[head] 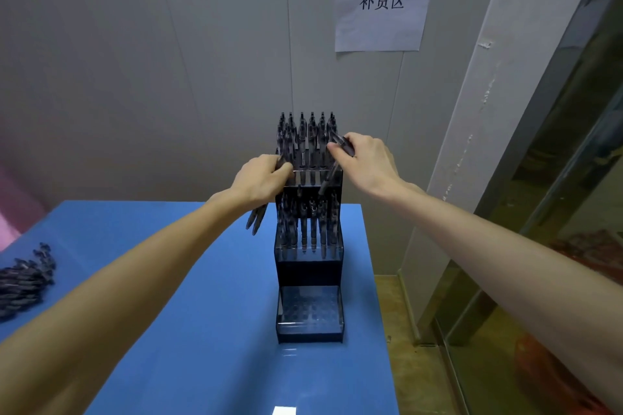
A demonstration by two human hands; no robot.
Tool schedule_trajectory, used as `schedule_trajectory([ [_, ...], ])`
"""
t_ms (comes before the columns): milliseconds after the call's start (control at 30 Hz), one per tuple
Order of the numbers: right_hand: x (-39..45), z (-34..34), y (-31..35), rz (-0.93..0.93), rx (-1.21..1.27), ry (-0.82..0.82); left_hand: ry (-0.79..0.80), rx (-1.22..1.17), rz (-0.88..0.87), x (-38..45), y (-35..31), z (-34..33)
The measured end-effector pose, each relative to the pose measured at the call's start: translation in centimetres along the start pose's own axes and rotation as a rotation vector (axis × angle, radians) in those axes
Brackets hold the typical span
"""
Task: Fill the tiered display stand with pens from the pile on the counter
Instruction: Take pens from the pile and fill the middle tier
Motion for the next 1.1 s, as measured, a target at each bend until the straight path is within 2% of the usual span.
schedule_trajectory([
  [133, 0.3, -0.3, 0.4, 0.003, -0.026, 0.009, -0.107, -0.094, -0.068, -0.6, -0.6, 1.9],
  [400, 0.2, -1.4, 1.3, -0.007, -0.107, 0.044, -0.240, -0.131, -0.245, -1.2, -0.4, 2.8],
  [733, -0.4, -3.0, 1.7, -0.075, -0.165, 0.132, -0.496, -0.356, -0.101, -1.4, -0.9, 3.1],
  [1100, -0.8, -5.4, 1.2, -0.106, -0.230, 0.268, -0.460, -0.497, -0.054, -2.1, -0.4, 1.7],
])
Point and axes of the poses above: each hand's wrist, its own x-axis towards the middle knuckle, its own z-axis out of the back of the hand, y = z × x, the point moved 2 cm from there along x, towards the middle knuckle, and after that the axes turned 5 degrees about x, right-handed, at the moved point
